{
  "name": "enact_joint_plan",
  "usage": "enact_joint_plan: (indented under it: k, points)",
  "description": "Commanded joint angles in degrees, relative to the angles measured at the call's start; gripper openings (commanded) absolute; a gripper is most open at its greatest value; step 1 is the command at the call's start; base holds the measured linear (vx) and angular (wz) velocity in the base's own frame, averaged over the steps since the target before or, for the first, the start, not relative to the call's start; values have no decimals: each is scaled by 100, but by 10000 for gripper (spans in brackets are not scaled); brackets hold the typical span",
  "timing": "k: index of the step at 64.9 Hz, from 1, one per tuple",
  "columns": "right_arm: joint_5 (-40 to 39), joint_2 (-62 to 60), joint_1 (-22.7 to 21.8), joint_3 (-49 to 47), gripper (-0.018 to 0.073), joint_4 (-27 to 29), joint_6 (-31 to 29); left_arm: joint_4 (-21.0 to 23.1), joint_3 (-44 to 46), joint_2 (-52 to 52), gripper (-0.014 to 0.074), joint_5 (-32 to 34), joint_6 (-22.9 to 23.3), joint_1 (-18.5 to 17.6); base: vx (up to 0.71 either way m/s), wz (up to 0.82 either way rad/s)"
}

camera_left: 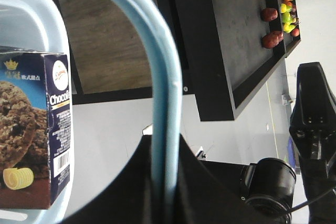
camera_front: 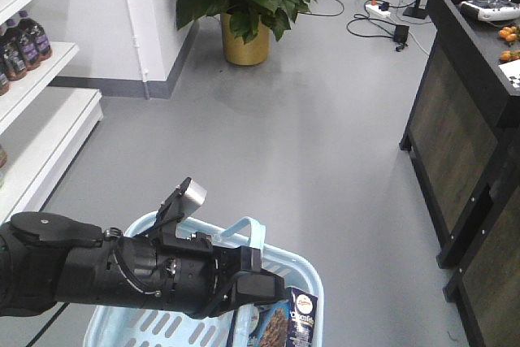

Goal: Left arm holds basket, right arm returns cookies
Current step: 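Turn the base toward the snack shelves holding the basket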

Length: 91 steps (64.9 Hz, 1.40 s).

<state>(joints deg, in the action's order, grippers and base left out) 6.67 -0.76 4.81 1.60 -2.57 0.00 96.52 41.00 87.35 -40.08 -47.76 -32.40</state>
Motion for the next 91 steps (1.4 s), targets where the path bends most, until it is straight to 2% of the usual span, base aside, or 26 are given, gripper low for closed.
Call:
enact_joint_plan:
  k: [1,91]
  points:
    - [-418,-49,-17,13,-8,-21,0,520,163,-200,-6,-300,-53,-5,33,-9]
    - [-418,-49,-17,13,-8,-21,0,520,163,-200,-6,-300,-53,-5,31,0]
